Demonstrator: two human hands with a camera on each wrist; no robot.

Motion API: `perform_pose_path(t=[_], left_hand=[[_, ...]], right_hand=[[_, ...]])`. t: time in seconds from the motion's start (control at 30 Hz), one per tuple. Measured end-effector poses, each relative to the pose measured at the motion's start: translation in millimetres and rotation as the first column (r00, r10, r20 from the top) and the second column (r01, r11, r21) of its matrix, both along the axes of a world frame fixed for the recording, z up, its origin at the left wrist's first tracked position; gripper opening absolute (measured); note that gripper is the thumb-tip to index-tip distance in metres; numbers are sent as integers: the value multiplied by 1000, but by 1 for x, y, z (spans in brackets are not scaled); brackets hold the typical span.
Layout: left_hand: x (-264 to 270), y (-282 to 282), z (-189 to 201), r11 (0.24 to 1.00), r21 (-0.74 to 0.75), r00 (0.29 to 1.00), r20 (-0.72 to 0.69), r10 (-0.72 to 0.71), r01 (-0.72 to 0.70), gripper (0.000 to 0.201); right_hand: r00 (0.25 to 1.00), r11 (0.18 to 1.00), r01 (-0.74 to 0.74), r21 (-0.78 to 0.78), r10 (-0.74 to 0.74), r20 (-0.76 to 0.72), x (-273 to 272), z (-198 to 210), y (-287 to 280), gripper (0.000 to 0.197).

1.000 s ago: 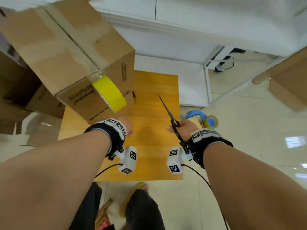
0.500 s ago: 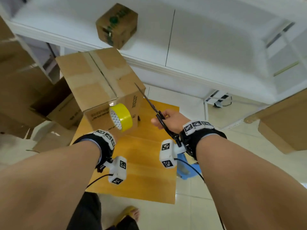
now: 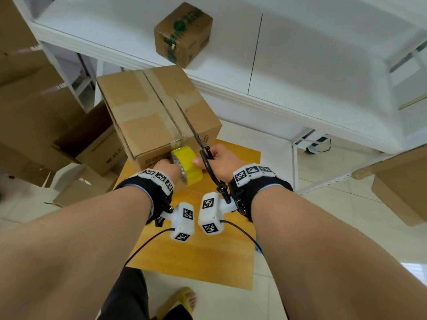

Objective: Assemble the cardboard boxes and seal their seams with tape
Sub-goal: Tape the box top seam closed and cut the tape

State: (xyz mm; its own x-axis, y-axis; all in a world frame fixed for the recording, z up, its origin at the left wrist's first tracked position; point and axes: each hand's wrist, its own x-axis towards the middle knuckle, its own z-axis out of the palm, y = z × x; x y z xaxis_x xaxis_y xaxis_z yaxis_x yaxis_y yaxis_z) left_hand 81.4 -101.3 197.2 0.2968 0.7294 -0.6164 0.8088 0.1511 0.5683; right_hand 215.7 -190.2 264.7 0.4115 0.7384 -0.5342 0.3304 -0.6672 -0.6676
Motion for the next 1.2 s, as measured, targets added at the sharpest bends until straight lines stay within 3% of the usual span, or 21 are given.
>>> perform_pose_path(t=[0.13,0.27,0.37,0.47,0.57,0.7,0.77,0.87,1.03,1.13,1.2], left_hand=[[7,8,-3,997,-54,999,-3,50,-50,34],[11,7,2,986,-91,990,5,139,-138,33],[15,7,1,982,-135,990,25,139,-135,33],[13,12,0,952,-197,965,73,252,-233,32],[5,12,-3,963,-205,969,139,205,-174,38],[0,10,5,952,-296,957,246,157,-80,49],[2,4,11,909,-412,914,340,221,-66,54],[8,-5,15,809,-584,822,426,379,-70,35],[13,5,-5,865,-430,842,337,421,-260,24],[7,1,-9,840,-476,840,319,440,-259,10],[6,-2,-10,830,-494,836,317,449,-258,16]], right_hand=[[998,1000,27,7,-27,-49,-1,-5,0,35],[998,999,44,19,-44,-42,-1,-8,4,46],[997,997,68,19,-68,-22,0,-9,7,46],[999,999,46,11,-47,22,2,-11,10,44],[994,999,21,-30,-18,104,2,-18,6,41],[997,998,28,-63,-23,72,3,-28,2,42],[996,998,28,-57,-24,82,6,-29,4,40],[996,999,12,-47,-8,86,9,-27,6,37],[981,992,-69,-106,87,175,37,-7,-6,43],[961,975,-140,-175,176,212,60,17,-17,46],[939,948,-210,-240,264,221,71,28,-22,48]])
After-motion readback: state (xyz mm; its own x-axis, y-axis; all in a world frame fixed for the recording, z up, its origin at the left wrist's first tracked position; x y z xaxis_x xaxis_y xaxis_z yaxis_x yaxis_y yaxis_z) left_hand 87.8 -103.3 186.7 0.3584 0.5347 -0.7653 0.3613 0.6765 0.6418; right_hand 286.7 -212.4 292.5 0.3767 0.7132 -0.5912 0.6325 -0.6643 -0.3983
